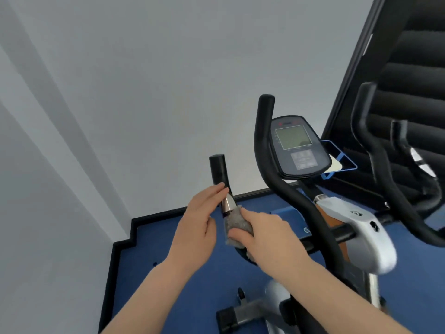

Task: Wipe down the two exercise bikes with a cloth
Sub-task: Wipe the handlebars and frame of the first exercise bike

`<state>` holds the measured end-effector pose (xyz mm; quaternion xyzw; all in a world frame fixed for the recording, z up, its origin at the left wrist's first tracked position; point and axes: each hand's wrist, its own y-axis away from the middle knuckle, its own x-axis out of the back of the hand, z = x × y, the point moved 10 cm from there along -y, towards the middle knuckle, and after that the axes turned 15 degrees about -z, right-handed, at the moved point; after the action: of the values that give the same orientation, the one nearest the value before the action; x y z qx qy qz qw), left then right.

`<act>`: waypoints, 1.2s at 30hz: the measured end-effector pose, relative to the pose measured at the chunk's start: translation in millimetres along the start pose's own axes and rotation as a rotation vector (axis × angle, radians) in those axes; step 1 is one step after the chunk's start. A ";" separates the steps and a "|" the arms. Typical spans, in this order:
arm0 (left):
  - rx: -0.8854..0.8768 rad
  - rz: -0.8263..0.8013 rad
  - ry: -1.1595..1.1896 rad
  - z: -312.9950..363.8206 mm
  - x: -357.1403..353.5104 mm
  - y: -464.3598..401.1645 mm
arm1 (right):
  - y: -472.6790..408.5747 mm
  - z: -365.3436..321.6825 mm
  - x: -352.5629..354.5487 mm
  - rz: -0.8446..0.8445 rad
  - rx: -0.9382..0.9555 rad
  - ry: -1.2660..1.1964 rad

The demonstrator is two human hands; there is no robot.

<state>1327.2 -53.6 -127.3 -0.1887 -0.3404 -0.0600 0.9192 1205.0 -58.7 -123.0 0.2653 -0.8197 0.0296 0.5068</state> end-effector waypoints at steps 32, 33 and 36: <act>-0.108 -0.091 0.069 -17.1 43.1 -43.3 | -70.5 -26.4 50.1 0.429 0.185 -0.648; -0.101 -0.079 0.086 -18.0 44.0 -43.9 | -70.2 -31.2 49.2 0.434 0.176 -0.622; -0.114 -0.044 0.092 -16.0 46.4 -45.1 | -58.6 -16.7 27.7 0.404 0.082 -0.571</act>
<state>1361.4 -100.6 -94.5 -0.2306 -0.2977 -0.1080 0.9201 1236.3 -114.9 -104.4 0.1153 -0.9624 0.0870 0.2301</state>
